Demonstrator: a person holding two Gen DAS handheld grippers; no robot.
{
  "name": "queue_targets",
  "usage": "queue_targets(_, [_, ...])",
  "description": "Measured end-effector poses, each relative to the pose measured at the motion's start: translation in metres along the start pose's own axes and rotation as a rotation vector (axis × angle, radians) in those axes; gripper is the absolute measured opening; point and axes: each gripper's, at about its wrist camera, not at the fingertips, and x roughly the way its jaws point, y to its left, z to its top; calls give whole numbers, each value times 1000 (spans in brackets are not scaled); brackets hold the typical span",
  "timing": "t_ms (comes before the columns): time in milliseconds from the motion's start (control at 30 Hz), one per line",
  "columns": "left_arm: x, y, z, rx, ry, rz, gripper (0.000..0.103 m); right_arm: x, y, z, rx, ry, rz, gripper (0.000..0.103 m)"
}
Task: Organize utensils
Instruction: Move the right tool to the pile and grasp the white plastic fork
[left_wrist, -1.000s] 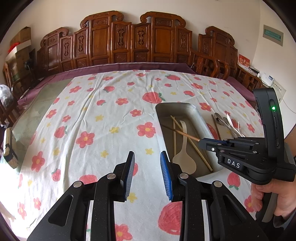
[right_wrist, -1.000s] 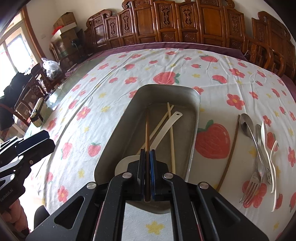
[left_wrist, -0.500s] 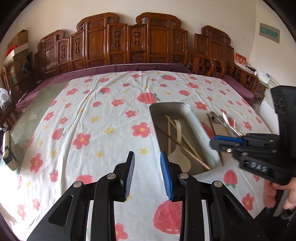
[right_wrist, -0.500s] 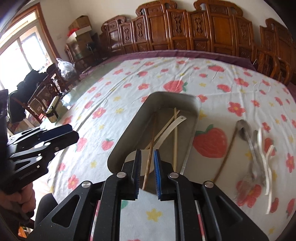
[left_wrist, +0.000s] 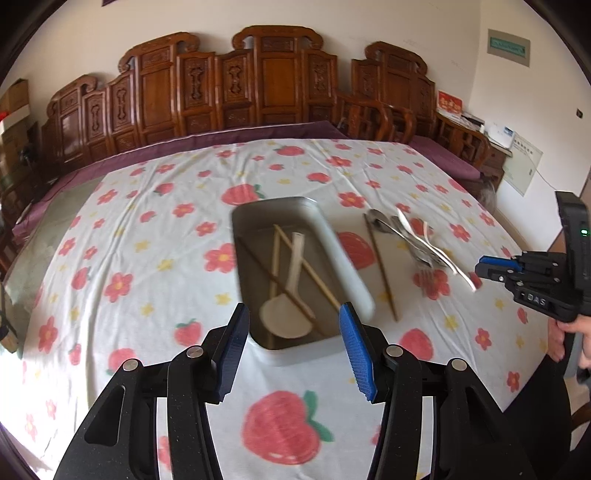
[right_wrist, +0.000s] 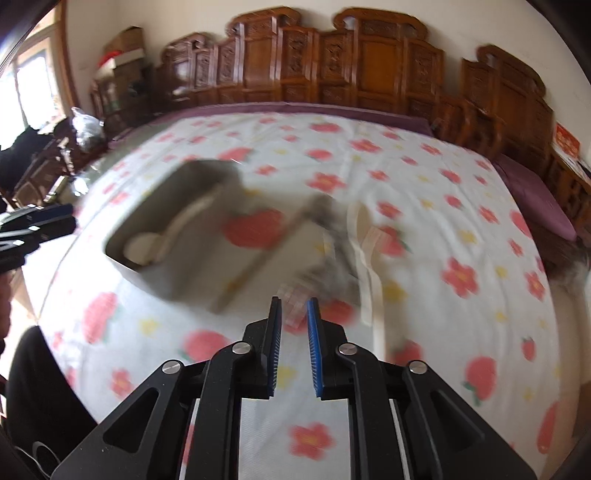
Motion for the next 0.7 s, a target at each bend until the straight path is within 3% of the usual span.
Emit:
queue_targets(233, [13,-35,-1,13,21,-34,49,28,-37,-9,45,46,-26,23])
queue_targets(700, [31,-84,-5,49,58,-67,49,88,-58,24,149,124,-7,20])
